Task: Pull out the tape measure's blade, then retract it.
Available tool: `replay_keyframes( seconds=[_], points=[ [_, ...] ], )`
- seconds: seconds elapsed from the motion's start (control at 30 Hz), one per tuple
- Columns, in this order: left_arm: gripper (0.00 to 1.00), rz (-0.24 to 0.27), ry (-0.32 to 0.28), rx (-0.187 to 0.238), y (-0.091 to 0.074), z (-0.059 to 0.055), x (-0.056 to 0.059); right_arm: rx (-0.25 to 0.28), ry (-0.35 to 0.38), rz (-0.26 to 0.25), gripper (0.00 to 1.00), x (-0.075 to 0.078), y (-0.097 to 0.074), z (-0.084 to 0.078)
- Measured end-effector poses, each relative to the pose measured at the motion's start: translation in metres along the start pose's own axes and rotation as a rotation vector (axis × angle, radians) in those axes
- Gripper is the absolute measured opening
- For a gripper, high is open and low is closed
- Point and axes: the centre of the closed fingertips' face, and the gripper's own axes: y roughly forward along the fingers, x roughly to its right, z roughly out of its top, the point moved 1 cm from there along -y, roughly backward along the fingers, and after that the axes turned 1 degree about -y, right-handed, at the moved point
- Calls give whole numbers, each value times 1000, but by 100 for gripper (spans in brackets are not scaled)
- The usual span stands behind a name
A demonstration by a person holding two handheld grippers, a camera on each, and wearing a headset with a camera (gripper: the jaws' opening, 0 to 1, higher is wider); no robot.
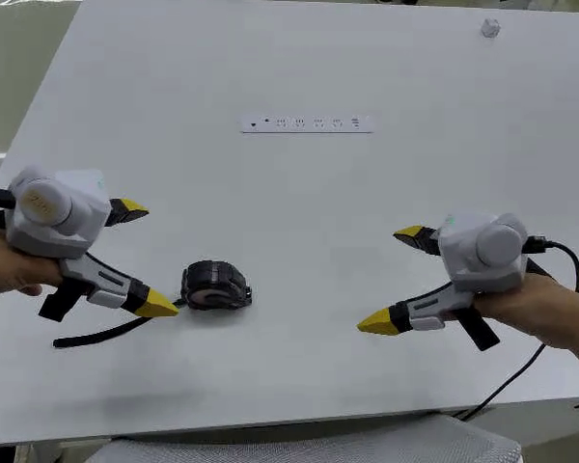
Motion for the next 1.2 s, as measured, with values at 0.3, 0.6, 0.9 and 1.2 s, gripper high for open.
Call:
replay_keyframes(
  seconds=[0.3, 0.6, 0.9, 1.2],
  points=[
    [93, -69, 67, -71, 19, 6, 1, -20, -54, 74, 96, -3, 28, 13],
    [90, -131, 147, -167, 44, 6, 3, -27, -159, 164, 92, -12, 56, 36],
    [87, -158, 164, -223, 61, 7, 4, -41, -215, 222, 94, -22, 85, 49],
    [79, -170, 162, -297, 74, -9, 6, -75, -282, 274, 88, -28, 111, 52]
  ],
)
